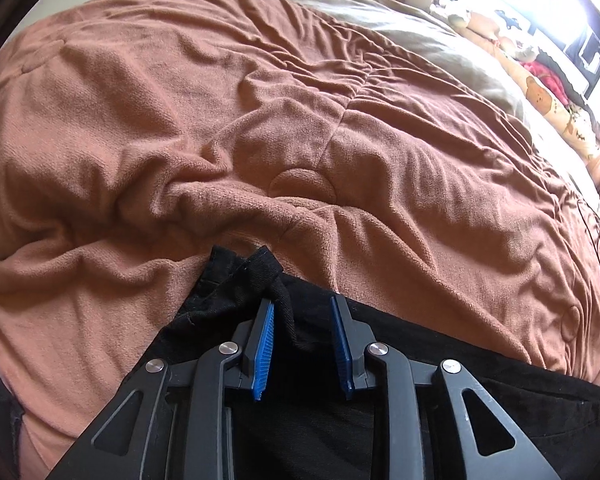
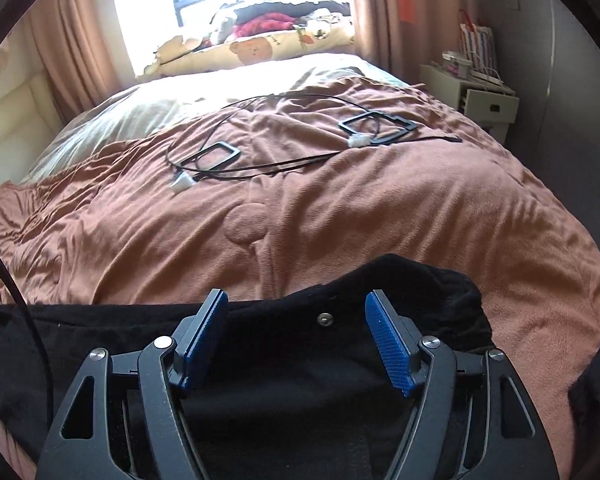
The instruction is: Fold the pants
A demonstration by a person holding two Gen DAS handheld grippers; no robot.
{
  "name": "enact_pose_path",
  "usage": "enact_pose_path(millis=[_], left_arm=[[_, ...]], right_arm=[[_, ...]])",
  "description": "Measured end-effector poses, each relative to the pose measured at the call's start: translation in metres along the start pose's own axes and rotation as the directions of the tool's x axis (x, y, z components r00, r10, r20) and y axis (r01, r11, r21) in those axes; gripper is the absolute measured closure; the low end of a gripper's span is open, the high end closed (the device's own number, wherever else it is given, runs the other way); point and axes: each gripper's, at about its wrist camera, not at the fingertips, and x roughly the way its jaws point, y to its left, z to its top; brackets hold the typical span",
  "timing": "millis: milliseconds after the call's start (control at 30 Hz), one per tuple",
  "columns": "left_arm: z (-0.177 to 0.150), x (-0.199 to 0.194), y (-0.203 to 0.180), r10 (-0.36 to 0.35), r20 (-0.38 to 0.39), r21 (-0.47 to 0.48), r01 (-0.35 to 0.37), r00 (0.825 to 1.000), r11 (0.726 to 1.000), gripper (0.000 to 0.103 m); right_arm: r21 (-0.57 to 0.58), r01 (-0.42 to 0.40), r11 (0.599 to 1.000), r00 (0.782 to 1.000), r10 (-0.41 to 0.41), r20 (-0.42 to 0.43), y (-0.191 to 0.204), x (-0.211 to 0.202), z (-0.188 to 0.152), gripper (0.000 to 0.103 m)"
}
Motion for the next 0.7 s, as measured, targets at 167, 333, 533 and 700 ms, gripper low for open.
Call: enact_pose_path(millis=[167, 333, 533, 700], left_arm=[[0.001, 0.005, 0.002, 0.002, -0.01, -0.005, -0.002, 1.0, 1.0, 0.075], [0.002, 0.006, 0.006, 0.011, -0.001, -0.009, -0.011, 1.0, 1.0, 0.086], [0.003, 0.012, 0.007, 0.043, -0.008, 0.014, -0.043, 0.999, 0.999, 0.096], [0.005, 0.012, 0.009, 0.055, -0.007, 0.022, -0.055, 0.998, 0.998, 0.098]], right_arm=[[-0.169, -0.125, 0.978, 0.992, 0.122, -0.028, 0.044, 0.003, -0.001, 0.033], [-0.36, -0.214, 0.908, 0.976, 0.186, -0.111, 0.093, 0.016, -0.009, 0.033], [-0.509, -0.294, 0.809, 0.953, 0.208, -0.22, 0.143, 0.051, -0.013, 0.033], [-0.601, -0.363, 0.712, 0.928, 0.219, -0.302, 0.184, 0.075, -0.019, 0.033]])
